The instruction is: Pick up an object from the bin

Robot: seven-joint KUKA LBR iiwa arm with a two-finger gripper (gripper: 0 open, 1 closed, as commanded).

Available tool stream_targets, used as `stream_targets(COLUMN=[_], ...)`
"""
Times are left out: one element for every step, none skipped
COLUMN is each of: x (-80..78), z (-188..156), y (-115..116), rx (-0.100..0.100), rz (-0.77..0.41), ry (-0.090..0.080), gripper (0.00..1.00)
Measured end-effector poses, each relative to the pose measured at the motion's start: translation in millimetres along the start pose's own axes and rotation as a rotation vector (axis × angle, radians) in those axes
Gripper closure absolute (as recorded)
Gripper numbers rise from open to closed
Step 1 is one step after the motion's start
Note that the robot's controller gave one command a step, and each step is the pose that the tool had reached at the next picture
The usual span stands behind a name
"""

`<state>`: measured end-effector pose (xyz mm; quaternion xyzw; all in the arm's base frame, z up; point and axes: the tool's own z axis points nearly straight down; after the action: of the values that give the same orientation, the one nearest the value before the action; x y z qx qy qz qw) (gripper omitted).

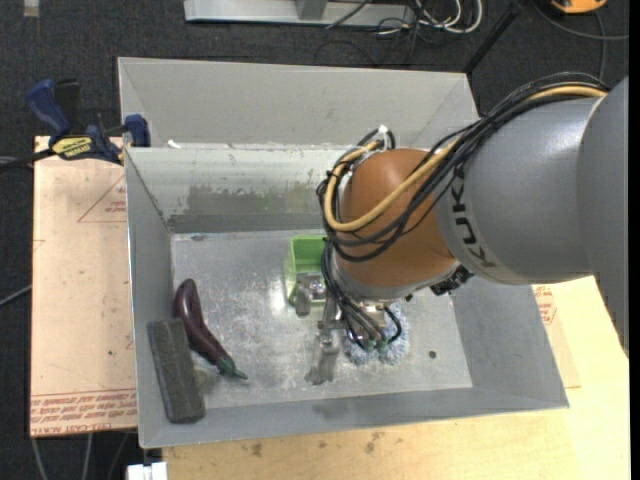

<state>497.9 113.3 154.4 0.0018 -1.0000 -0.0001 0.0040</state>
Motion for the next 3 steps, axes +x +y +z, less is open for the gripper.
stream_targets(x=[-1.6,-23.8,-58.9], z=[-4.5,-27.5,-9.0], y=[-0.6,-28.3,-76.7], rx=[-0.001,-0.002,0.0], rz=[0.003,-0.06,-0.129], ry=[-0.007,-0.005,-0.016], gripper=[0.0,0.0,0.0])
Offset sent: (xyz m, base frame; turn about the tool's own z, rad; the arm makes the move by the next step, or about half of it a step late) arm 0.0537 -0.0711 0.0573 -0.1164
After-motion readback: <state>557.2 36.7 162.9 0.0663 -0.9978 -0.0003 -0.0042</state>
